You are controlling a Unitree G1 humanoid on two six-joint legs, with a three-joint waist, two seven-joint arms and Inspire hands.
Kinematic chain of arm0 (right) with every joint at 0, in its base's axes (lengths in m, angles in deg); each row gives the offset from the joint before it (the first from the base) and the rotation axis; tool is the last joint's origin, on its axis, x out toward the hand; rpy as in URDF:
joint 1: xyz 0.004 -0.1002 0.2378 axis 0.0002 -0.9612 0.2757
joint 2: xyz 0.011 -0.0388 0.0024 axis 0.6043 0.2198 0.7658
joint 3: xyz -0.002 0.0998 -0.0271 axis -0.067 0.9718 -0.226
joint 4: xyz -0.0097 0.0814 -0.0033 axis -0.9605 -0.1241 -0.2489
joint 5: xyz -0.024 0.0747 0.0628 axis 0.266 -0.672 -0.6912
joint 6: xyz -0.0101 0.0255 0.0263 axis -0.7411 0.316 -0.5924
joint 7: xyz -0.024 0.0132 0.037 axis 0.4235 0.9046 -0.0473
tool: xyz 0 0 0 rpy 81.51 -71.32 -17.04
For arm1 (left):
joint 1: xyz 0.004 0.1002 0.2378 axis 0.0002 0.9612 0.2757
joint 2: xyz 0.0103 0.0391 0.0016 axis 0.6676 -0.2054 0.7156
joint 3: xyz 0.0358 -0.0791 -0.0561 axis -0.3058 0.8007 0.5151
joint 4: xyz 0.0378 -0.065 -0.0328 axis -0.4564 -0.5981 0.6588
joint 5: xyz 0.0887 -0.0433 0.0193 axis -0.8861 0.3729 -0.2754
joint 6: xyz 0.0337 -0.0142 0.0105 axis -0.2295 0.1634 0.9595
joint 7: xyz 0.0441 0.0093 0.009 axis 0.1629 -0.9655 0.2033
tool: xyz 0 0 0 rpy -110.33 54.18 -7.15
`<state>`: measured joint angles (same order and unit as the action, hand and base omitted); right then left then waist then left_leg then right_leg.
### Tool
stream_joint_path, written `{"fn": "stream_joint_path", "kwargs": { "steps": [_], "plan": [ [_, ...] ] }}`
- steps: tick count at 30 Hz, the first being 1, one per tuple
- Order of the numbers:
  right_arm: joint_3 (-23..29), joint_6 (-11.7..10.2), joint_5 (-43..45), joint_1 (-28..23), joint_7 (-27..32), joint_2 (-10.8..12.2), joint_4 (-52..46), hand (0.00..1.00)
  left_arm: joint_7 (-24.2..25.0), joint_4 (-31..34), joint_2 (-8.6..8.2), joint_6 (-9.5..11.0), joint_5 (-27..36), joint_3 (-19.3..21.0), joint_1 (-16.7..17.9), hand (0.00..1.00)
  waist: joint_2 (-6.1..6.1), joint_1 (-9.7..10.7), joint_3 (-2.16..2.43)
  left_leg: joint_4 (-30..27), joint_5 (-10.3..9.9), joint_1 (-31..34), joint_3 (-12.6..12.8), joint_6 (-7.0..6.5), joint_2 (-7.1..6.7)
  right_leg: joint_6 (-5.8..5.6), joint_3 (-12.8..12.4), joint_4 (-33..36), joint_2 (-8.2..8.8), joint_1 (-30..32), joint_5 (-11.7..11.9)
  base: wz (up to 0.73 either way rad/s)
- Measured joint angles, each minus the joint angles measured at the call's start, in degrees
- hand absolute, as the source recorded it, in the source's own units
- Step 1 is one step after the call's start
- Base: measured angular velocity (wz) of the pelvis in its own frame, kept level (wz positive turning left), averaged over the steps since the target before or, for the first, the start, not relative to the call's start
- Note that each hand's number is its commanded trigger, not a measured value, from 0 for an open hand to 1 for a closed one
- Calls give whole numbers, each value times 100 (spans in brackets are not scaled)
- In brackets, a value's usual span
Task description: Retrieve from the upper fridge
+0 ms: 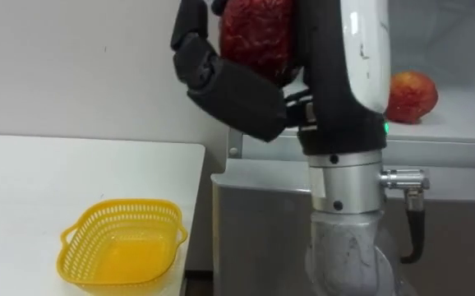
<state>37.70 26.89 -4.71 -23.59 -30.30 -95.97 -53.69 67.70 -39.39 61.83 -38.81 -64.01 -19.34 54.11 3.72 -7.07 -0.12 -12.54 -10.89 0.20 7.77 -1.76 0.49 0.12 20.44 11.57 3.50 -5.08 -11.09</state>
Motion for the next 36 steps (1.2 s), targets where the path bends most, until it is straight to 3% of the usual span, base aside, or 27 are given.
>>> {"fn": "stream_joint_path", "kwargs": {
  "steps": [4, 6, 11, 12, 14, 23, 25, 30, 36],
  "plan": [
    [-312, -242, 478, 0, -131, 11, 0, 100, 58, -205, 31, 143, 0, -148, -263, 0, 96, -123, -60, -24, 6, 17, -3, 10, 13, 0, 0, 0, 23, -2, 0, 0],
    [-454, -349, 596, 1, -248, 23, 3, 100, 66, -215, 68, 167, -53, -224, -317, 0, 141, -168, -65, -31, 7, 32, -6, 13, 13, 0, 1, 1, 23, 10, 0, 0],
    [-612, -497, 1027, 3, -455, 39, 4, 100, 220, -216, 145, 229, -159, -223, -356, 0, 230, -296, -22, -37, 7, 72, -47, 4, -15, 0, 38, 0, 38, 30, 0, 4],
    [-615, -504, 1219, 7, -480, 37, 4, 100, 270, -217, 166, 229, -175, -220, -360, 0, 263, -330, -6, -37, 8, 83, -53, 2, -18, 0, 34, 0, 37, 36, 0, 5],
    [-620, -508, 1526, 9, -532, 33, 4, 100, 294, -217, 198, 229, -210, -222, -375, 0, 315, -402, -19, -46, 8, 101, -105, 2, -27, 0, 62, 0, 25, 33, 0, 9],
    [-940, -478, 1833, 47, -716, -37, 155, 100, 295, -295, 235, 224, -223, -222, -375, 0, 394, -531, -34, -73, 10, 153, -270, 5, -41, -1, 234, -1, 26, 9, -1, 10],
    [-1000, -456, 1985, 164, -715, -140, 548, 100, 280, -276, 236, 225, -310, -223, -367, 0, 411, -586, -38, -73, 14, 125, -329, 9, -52, -2, 320, -4, 26, -49, -1, 12],
    [-1134, -365, 2017, 328, -738, -126, 1412, 100, 294, -224, 282, 220, -345, -227, -308, 0, 489, -684, -55, -101, 18, 163, -407, 10, -56, -8, 499, 2, 43, -62, -4, 10],
    [-1134, -295, 2016, 321, -924, -125, 1914, 100, 430, -220, 286, 218, -408, -218, -290, 0, 529, -773, -51, -123, 34, 264, -601, -9, -130, -34, 529, 3, 55, -14, -20, 15]
  ]
}}
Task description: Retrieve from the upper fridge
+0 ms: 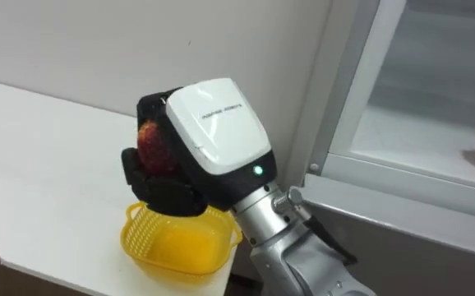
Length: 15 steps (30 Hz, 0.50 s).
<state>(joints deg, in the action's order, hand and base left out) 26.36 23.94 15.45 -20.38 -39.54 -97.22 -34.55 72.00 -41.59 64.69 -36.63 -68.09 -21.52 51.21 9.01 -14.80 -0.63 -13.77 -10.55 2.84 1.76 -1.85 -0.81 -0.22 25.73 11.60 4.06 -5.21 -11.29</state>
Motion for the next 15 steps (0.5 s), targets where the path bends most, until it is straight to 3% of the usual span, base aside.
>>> {"fn": "stream_joint_path", "kwargs": {
  "steps": [8, 15],
  "plan": [
    [-187, 101, -92, -2, -164, -5, 1078, 100, 133, 0, 6, -13, -59, -5, -11, 0, 90, -183, -43, 4, 4, 79, -41, -3, -8, -32, 14, 2, 37, 50, -19, 5],
    [-208, 394, -152, 1, -179, -8, 1344, 100, 129, 6, 2, -129, -46, -2, -8, 0, 151, -274, -16, 14, 4, 104, -102, -3, -28, -34, 69, -11, 2, 46, -21, 4]
  ]
}}
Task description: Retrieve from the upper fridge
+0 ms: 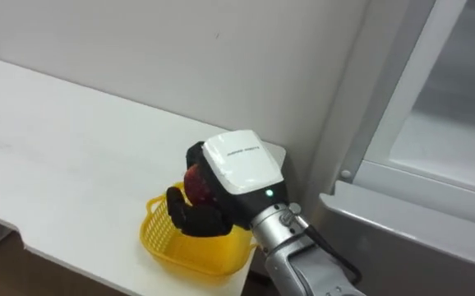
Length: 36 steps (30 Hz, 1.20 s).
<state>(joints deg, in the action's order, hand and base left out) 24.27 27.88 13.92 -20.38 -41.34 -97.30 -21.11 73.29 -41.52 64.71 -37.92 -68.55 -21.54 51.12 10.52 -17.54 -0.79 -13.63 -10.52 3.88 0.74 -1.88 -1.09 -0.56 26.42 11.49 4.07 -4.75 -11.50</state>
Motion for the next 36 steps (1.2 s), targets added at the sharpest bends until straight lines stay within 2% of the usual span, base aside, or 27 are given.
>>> {"fn": "stream_joint_path", "kwargs": {
  "steps": [3, 6, 11, 20, 21, 22, 23, 24, 32, 36],
  "plan": [
    [-47, 76, -7, -1, 0, -1, 138, 100, -25, 13, 0, -9, 19, -2, 0, 0, 15, 1, -6, -20, 5, 2, -116, -4, -56, -3, 45, -8, 7, -23, -2, 19],
    [-73, 68, -100, -1, -2, 4, 334, 100, -53, 12, 0, -14, 59, -67, 37, 0, 19, -5, -11, -32, 18, -33, -124, -23, -64, -19, 49, -9, 72, -78, -12, 10],
    [-96, 58, -123, -1, -53, 35, 720, 100, -129, -15, 3, -18, 59, -74, 30, 0, 42, -17, -67, -29, 19, -44, -128, -32, -83, -31, 52, -12, 90, -106, -18, 1],
    [-99, 224, -106, -1, -176, 34, 972, 100, -153, -5, 7, -136, 57, -73, 51, 0, 10, -16, -94, -164, 13, 161, -127, -38, -73, -33, 49, 5, 79, 30, -19, 0],
    [-99, 224, -110, -1, -177, 34, 971, 93, -154, -1, 6, -148, 49, -73, 51, 0, 11, -20, -93, -168, 13, 171, -127, -38, -73, -33, 45, 10, 76, 40, -19, 0],
    [-99, 224, -107, -1, -177, 34, 970, 49, -155, 4, 6, -162, 17, -73, 47, 0, 13, -24, -90, -180, 13, 187, -127, -38, -73, -33, 42, 16, 67, 54, -19, 0],
    [-99, 224, -106, -1, -177, 34, 970, 20, -157, 5, 6, -164, 17, -73, 46, 0, 14, -24, -90, -188, 13, 195, -127, -38, -74, -32, 44, 16, 69, 59, -19, 0],
    [-99, 225, -102, -1, -177, 35, 971, 0, -162, 7, 6, -168, 17, -73, 47, 0, 14, -25, -89, -200, 14, 207, -125, -39, -76, -32, 44, 17, 69, 66, -19, 0],
    [-142, 246, -141, -9, -258, 89, 971, 0, -204, 43, 6, -212, 16, -57, 81, 0, -11, -73, -75, -212, 16, 195, -111, -42, -73, -32, 54, 16, 54, 60, -19, 0],
    [-140, 275, -144, -11, -266, 124, 970, 0, -254, 114, -9, -212, 1, -47, 106, 0, -55, -148, -49, -213, 16, 196, -113, -42, -72, -32, 58, 17, 78, 58, -19, 0]
  ]
}}
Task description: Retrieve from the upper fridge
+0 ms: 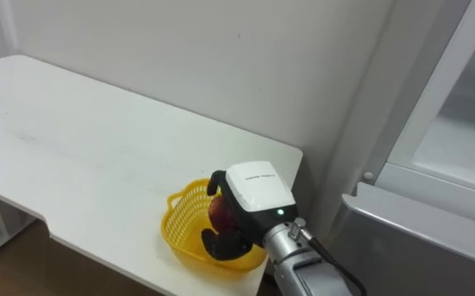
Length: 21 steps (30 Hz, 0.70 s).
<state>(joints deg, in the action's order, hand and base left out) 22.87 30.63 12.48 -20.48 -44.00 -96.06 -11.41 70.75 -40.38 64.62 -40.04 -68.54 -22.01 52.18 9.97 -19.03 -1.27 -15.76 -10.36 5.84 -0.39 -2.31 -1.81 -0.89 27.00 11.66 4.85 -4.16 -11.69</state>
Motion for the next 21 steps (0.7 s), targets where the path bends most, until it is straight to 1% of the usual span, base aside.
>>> {"fn": "stream_joint_path", "kwargs": {
  "steps": [3, 8, 12, 16, 21],
  "plan": [
    [0, -15, 1, 0, 0, 31, -2, 0, -3, 53, -19, 1, 0, 55, 28, 0, -34, -18, 20, 5, 0, -8, -2, 0, -2, 0, 7, 0, 1, -9, 0, 0],
    [5, -52, -105, -1, 0, 32, -5, 0, -1, 64, -23, 0, -89, 58, 52, 0, -36, -18, 24, 15, 0, -46, -16, 0, -1, 0, -7, -2, -5, -53, 0, 0],
    [6, -59, -112, -1, 0, 32, -6, 0, 8, 66, -73, 0, -271, 192, 52, 0, -31, -20, 28, 10, 0, -48, -15, 0, -1, 0, -10, -3, -3, -60, 0, 0],
    [8, -60, -113, -1, 0, 32, -6, 0, 14, 67, -77, 1, -273, 276, 53, 0, -30, -20, 29, 9, 0, -62, -14, 0, -1, 0, -11, -3, -7, -74, 0, 0],
    [17, -68, -106, -1, 0, 32, -6, 0, 19, 67, -78, 1, -275, 284, 54, 0, -31, -14, 28, 9, 0, -63, -15, 0, -3, 0, -11, -3, -21, -78, 0, 0]
  ]
}}
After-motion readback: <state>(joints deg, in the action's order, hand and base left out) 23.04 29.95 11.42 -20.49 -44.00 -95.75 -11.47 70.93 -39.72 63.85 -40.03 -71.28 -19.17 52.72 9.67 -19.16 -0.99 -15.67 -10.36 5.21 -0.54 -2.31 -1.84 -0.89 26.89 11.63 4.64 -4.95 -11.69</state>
